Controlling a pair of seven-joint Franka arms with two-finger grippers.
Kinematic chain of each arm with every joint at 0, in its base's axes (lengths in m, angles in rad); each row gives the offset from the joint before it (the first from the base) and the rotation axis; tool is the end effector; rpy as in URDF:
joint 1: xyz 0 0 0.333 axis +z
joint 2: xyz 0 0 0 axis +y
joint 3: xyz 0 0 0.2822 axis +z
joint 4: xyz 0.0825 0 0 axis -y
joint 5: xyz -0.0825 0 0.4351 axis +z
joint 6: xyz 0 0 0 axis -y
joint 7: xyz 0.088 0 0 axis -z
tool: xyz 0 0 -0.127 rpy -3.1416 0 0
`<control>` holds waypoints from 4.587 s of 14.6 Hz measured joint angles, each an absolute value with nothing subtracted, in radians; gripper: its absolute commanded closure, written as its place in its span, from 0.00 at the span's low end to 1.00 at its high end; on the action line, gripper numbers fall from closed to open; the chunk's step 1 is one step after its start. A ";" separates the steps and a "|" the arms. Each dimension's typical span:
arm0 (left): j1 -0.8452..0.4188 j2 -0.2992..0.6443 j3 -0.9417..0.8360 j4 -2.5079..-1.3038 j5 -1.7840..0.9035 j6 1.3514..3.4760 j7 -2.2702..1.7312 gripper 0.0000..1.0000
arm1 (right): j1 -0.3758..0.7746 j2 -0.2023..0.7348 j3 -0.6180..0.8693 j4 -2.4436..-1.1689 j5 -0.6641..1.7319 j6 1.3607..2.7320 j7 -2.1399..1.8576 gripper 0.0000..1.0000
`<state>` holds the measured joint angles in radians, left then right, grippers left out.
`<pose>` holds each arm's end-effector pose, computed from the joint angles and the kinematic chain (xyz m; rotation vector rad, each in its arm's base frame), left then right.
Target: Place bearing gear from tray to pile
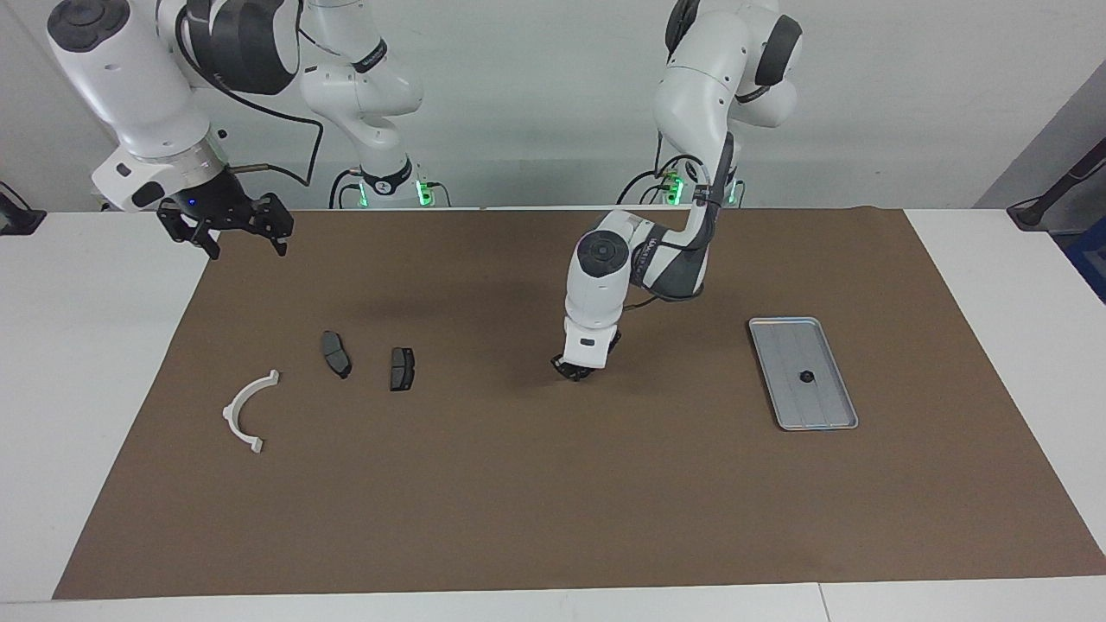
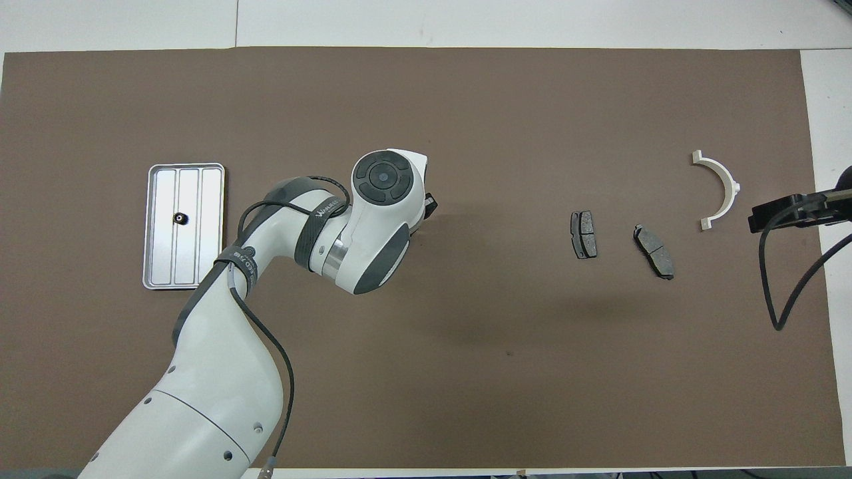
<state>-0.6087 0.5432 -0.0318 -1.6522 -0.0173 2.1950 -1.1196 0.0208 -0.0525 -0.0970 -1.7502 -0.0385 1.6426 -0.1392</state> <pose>0.5661 -0.4214 0.2176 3.0274 0.7630 -0.0369 0.5884 -0.0504 0.5142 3.1114 0.1044 -0.0912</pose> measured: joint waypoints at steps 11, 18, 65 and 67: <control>-0.386 0.344 0.031 -1.659 -0.001 1.921 -0.765 0.05 | 0.018 -0.070 -0.101 -1.790 -0.039 1.682 -0.139 0.00; -0.089 0.323 0.032 -1.770 -0.001 2.037 -0.250 0.16 | 0.118 0.054 -0.094 -1.783 0.020 1.862 -0.053 0.00; 0.003 0.265 0.002 -1.995 -0.002 2.263 -0.147 1.00 | 0.714 0.618 -0.093 -1.504 0.057 2.178 0.697 0.01; -0.020 0.241 -0.009 -1.991 -0.003 2.234 -0.208 1.00 | 0.714 0.624 -0.093 -1.504 0.057 2.183 0.696 0.01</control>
<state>-0.0198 0.2409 -0.0089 -1.9905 -0.0029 2.2339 -0.2078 0.7139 0.6240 -0.0927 -1.5036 0.0572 2.1829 0.6962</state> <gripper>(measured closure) 0.762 0.000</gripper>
